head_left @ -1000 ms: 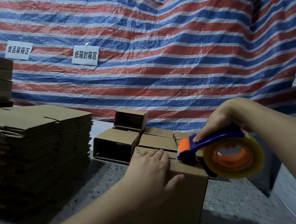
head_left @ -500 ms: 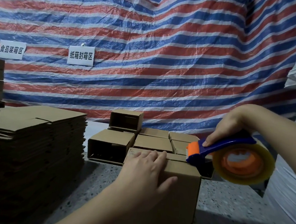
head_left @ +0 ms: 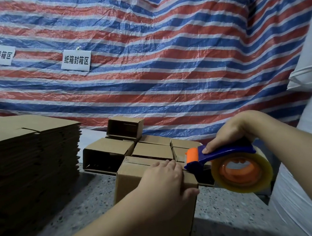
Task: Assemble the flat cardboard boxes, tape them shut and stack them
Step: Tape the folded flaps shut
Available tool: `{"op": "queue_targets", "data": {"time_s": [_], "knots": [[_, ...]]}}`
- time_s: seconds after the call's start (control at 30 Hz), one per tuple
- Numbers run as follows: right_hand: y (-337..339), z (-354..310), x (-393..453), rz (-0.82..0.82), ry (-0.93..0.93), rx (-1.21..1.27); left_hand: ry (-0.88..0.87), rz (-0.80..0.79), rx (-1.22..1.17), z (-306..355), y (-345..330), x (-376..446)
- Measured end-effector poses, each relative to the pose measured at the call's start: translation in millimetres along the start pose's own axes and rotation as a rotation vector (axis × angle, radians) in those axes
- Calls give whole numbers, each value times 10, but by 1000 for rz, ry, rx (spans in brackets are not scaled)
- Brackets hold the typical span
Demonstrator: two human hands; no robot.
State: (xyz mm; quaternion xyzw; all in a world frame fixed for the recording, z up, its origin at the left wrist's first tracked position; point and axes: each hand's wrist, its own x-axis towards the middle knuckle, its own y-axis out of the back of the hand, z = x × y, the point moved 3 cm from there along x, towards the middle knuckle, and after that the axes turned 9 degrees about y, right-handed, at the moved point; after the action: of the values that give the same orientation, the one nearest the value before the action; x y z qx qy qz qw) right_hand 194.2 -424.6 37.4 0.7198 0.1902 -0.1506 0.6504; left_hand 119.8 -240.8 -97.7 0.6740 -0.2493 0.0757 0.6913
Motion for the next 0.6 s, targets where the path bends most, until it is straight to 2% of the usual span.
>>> {"op": "queue_targets", "data": {"time_s": [0.2,0.37,0.6], "knots": [[187,235,-90,38,-6,0,-7,27,-31,4,13,-36],[18,285,1,-60,-32,3,-1,34,-47,-1,14,-43],[-135,290,73,-72,-14,21,7,-99,-12,105,119,17]]}}
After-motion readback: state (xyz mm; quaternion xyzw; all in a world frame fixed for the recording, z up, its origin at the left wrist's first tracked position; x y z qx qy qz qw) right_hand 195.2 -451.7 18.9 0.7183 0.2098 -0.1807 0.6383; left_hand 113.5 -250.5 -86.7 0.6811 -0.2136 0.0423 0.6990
